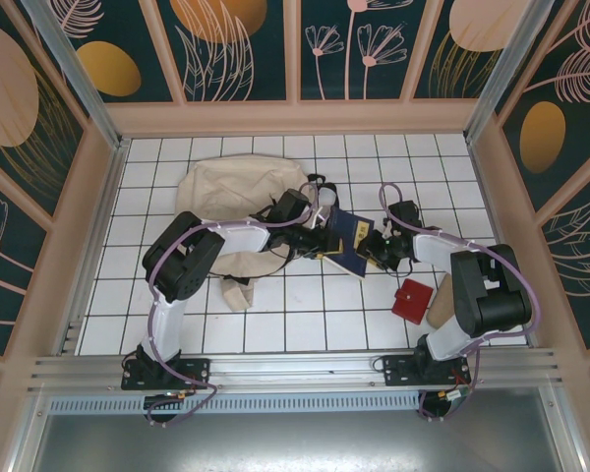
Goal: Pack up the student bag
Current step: Pick up the book at the center of the table, then open the student bag at the top-center of the table.
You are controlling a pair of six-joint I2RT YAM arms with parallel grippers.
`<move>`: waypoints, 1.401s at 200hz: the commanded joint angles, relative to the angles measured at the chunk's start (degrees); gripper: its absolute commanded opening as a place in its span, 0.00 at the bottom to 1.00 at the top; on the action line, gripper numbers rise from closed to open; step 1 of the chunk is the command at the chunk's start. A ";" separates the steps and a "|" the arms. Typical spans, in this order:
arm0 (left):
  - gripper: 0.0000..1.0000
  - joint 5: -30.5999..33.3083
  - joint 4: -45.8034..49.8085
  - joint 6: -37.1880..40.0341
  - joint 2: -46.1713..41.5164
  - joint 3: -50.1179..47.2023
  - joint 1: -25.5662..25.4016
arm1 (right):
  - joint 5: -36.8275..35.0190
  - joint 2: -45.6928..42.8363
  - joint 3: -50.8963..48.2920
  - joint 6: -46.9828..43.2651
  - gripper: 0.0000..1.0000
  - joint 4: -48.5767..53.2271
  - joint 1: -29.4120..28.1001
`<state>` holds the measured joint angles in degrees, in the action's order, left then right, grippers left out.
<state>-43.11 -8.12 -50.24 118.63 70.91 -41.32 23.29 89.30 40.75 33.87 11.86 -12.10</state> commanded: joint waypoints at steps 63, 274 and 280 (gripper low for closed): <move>0.00 9.26 7.38 3.42 -8.34 2.82 2.38 | -3.65 -5.41 2.57 -1.74 0.47 2.42 -0.22; 0.00 56.22 34.72 7.70 -52.33 -9.55 32.08 | -23.85 38.29 60.72 -3.90 0.47 19.72 -47.00; 0.00 56.02 34.67 7.90 -52.42 -9.68 32.30 | -25.05 38.70 61.01 -3.47 0.42 20.11 -46.97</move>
<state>11.49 26.79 -43.72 68.16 61.91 -9.80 1.37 125.62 98.39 28.71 26.02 -58.98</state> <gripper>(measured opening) 0.119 0.481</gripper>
